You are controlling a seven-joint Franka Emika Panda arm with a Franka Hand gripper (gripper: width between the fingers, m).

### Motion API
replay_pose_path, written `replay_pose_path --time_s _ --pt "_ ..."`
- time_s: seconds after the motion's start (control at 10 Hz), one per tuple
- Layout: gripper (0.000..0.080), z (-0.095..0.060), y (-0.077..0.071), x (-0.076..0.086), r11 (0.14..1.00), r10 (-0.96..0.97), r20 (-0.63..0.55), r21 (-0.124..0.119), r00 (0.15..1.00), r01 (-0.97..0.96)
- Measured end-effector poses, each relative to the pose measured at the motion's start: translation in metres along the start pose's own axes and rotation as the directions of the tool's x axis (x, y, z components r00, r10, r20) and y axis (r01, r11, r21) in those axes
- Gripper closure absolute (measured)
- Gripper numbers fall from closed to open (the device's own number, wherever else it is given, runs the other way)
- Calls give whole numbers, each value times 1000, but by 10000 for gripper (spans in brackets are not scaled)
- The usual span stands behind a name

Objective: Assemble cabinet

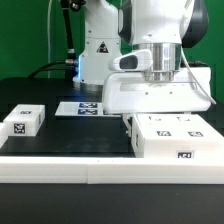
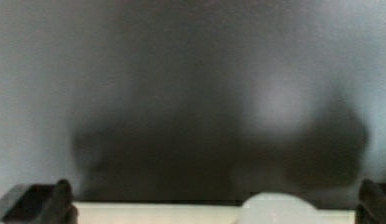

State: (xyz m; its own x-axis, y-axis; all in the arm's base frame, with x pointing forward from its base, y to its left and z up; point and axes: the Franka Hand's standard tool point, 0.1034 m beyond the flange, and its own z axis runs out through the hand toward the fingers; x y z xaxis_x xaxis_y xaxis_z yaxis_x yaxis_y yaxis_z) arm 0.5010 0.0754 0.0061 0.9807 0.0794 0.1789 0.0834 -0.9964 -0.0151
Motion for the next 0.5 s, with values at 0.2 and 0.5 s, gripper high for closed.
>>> replay_pose_path --time_s 0.2,0.5 --pt "2 0 -3 0 1000 6 1 3 1000 -6" --pt "2 1 -7 -6 1000 -2 5 5 1000 2"
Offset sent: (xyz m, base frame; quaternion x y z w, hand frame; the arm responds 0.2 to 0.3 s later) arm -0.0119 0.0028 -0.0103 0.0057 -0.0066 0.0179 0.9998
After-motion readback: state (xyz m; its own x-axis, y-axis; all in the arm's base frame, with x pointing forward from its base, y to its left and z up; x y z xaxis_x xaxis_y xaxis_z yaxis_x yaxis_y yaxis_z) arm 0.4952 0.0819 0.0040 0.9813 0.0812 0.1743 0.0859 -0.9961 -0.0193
